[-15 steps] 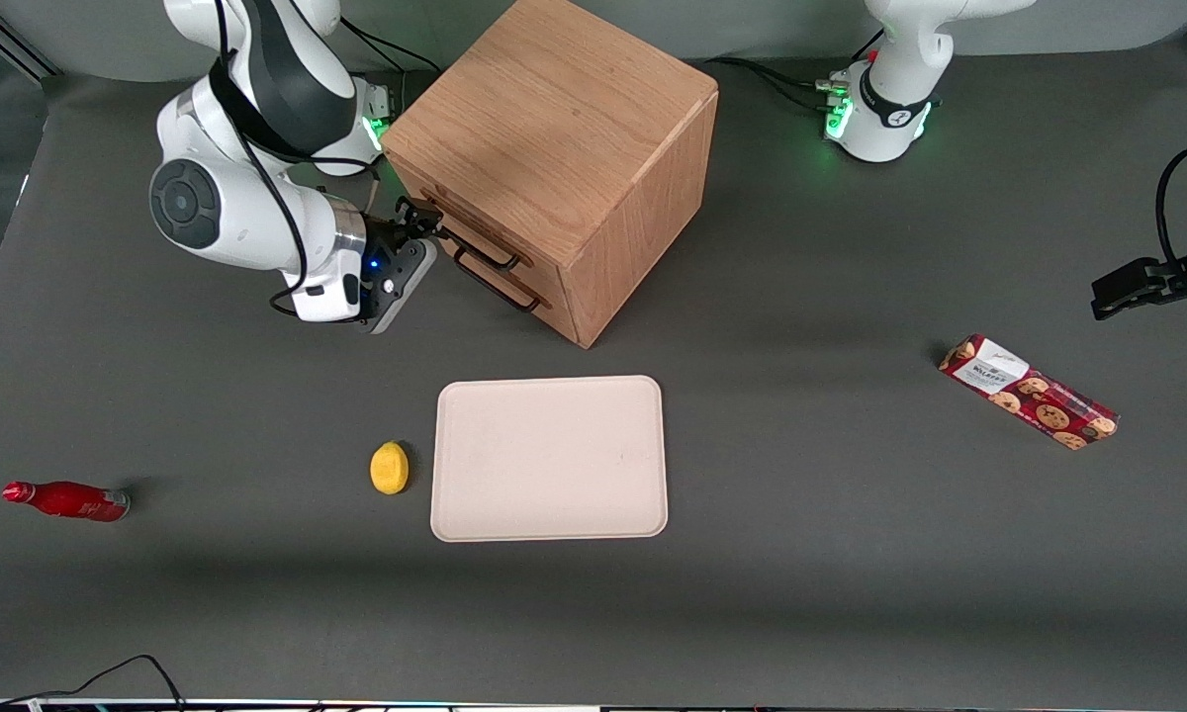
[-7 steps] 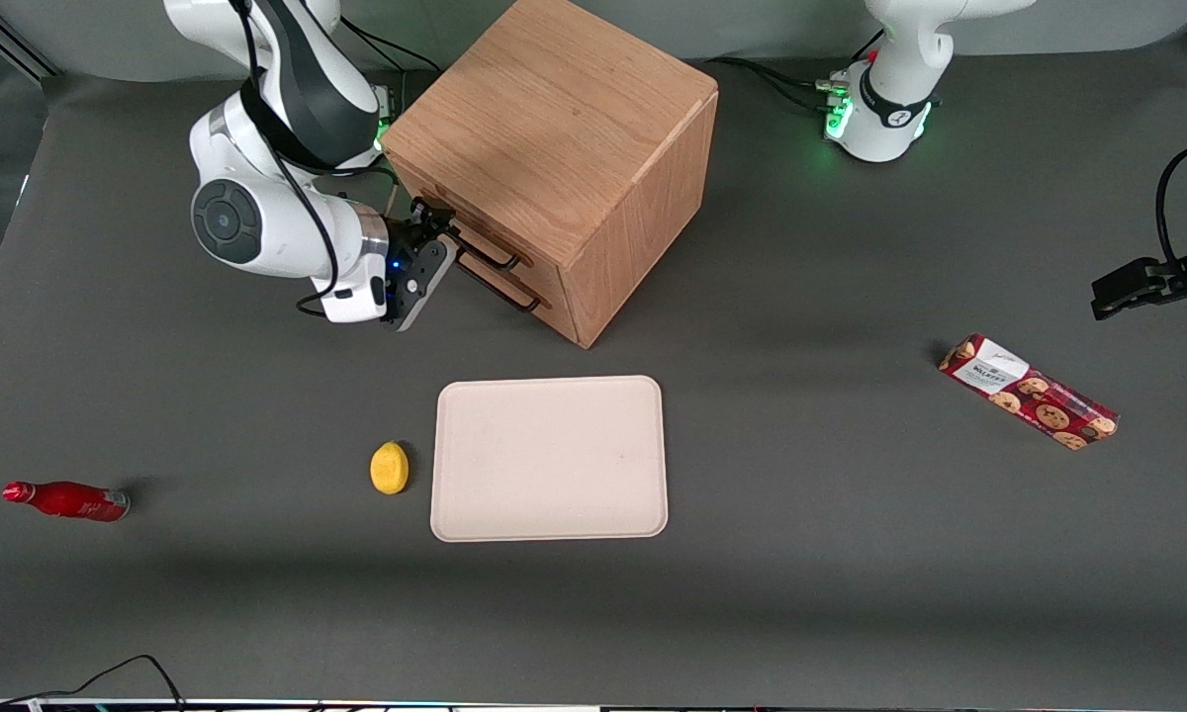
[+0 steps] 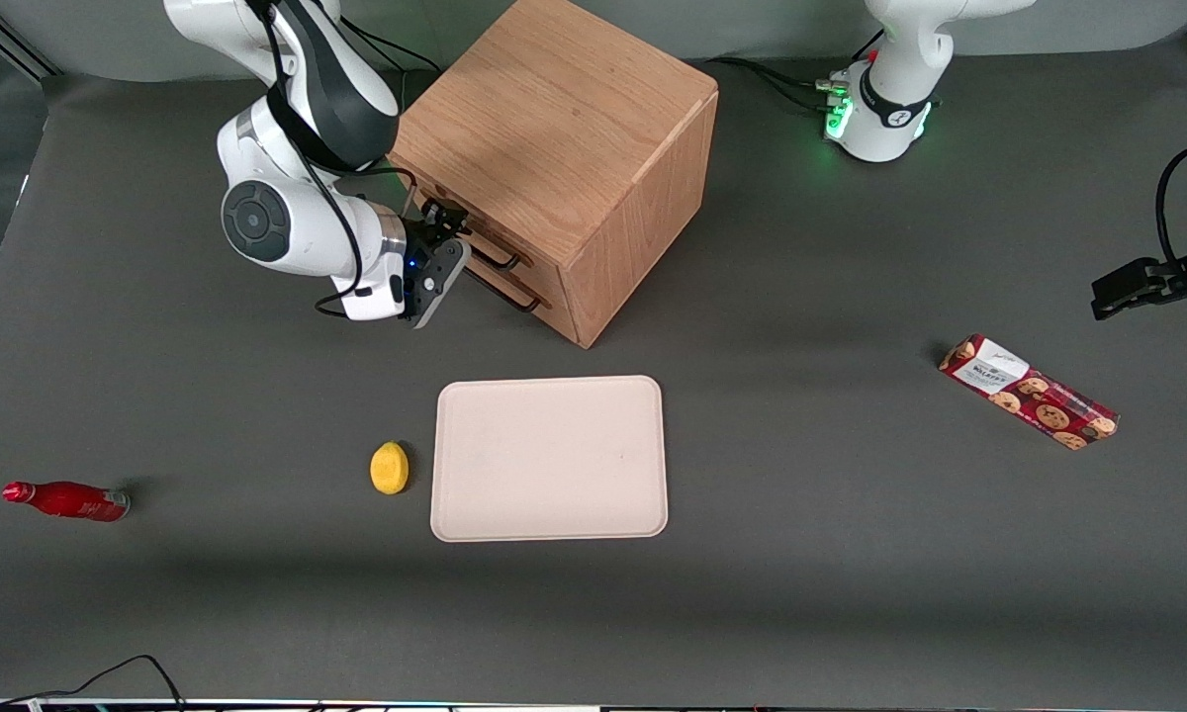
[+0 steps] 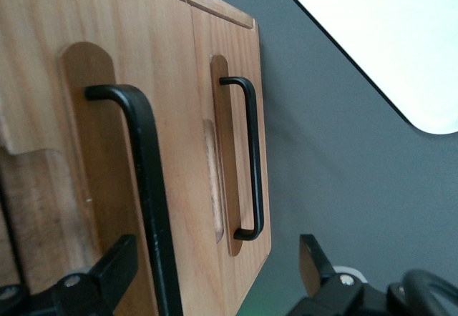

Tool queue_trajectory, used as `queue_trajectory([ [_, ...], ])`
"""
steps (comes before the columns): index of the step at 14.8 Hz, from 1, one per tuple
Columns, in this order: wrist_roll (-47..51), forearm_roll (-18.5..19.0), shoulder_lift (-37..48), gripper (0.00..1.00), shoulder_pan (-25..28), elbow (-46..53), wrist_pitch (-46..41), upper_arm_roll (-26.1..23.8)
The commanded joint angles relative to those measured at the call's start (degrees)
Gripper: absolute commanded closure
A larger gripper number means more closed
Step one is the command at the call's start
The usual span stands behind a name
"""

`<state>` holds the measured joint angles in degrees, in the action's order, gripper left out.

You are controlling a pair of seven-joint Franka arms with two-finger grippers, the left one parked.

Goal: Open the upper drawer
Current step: 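Hook the right gripper onto the upper drawer's black bar handle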

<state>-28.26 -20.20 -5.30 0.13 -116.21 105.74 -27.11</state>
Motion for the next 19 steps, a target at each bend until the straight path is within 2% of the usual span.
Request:
queue_trajectory([
  [1,-1.5,-0.7,0.0,0.0,0.7,-1.0,1.9,0.1],
  [6,-1.4,-0.6,-1.2,0.0,0.7,-1.7,5.1,0.2],
  [14,-1.0,2.4,-2.1,0.0,0.7,-1.8,5.9,0.2],
  [19,-1.0,2.4,-2.2,0.0,0.7,-2.9,7.7,0.2],
])
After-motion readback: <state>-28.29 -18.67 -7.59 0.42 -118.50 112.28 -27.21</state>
